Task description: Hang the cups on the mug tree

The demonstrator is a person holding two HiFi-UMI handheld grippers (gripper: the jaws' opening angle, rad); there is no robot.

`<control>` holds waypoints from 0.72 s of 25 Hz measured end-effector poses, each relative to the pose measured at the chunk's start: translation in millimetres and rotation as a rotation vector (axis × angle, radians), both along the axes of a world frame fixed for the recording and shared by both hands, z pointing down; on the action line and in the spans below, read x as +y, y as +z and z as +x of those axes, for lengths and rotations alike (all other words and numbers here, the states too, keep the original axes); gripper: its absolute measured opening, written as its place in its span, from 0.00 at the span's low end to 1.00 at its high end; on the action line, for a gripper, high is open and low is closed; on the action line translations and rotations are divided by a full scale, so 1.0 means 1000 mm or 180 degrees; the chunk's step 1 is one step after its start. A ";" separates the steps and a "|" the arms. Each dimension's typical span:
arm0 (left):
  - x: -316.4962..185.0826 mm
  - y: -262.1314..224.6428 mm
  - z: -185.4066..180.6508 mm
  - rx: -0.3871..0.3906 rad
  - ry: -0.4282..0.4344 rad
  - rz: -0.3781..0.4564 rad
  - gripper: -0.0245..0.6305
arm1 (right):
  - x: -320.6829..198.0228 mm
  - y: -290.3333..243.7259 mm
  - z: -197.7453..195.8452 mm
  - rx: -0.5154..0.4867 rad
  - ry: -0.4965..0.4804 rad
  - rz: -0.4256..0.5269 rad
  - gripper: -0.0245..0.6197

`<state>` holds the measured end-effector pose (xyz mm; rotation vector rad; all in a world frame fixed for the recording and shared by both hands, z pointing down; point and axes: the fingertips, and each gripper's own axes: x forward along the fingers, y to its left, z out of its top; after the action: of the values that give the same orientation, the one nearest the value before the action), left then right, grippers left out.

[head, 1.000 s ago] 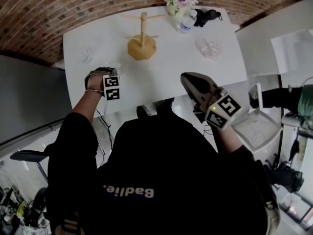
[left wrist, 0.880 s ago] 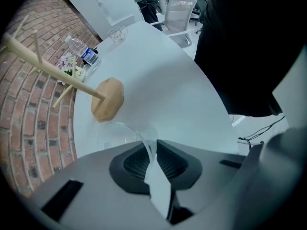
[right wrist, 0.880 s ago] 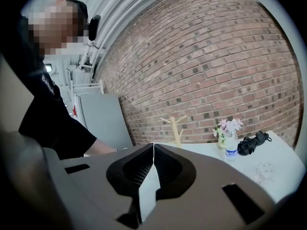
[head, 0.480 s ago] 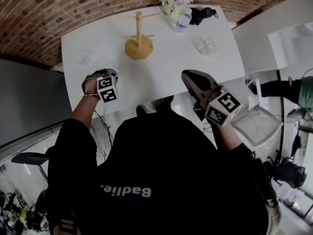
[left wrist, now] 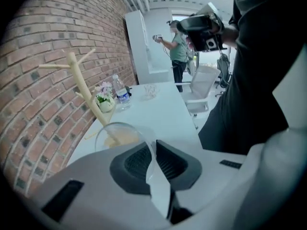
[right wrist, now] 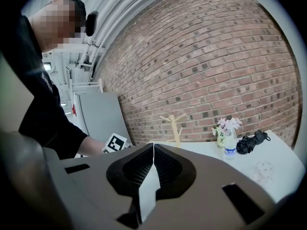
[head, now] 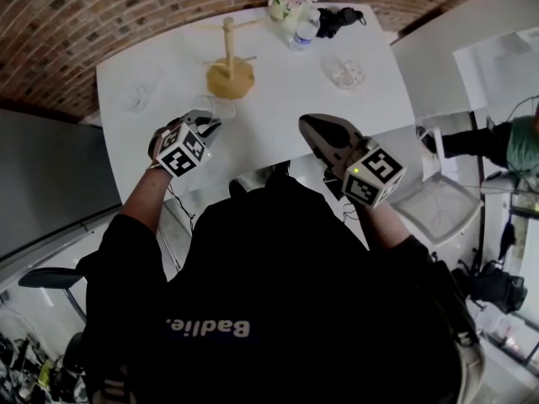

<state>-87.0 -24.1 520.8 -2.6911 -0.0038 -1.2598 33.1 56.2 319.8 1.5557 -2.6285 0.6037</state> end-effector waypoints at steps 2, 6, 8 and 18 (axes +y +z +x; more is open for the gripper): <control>0.005 -0.014 0.015 0.0251 -0.0043 -0.0092 0.08 | -0.002 0.005 0.004 0.0068 -0.0032 -0.0040 0.09; 0.013 -0.049 0.044 0.0634 -0.0147 -0.0226 0.08 | -0.011 0.014 0.017 0.0258 -0.0159 -0.0047 0.09; 0.016 -0.065 0.057 0.0768 -0.0212 -0.0287 0.08 | -0.015 0.017 0.023 0.0351 -0.0252 -0.0049 0.09; 0.020 -0.106 0.106 0.1390 -0.0331 -0.0712 0.08 | -0.045 0.042 0.065 0.0487 -0.0661 -0.0135 0.09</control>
<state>19.2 -3.8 415.0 -3.1412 0.0543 -0.7042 97.7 11.3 361.7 1.2424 -2.5982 0.5013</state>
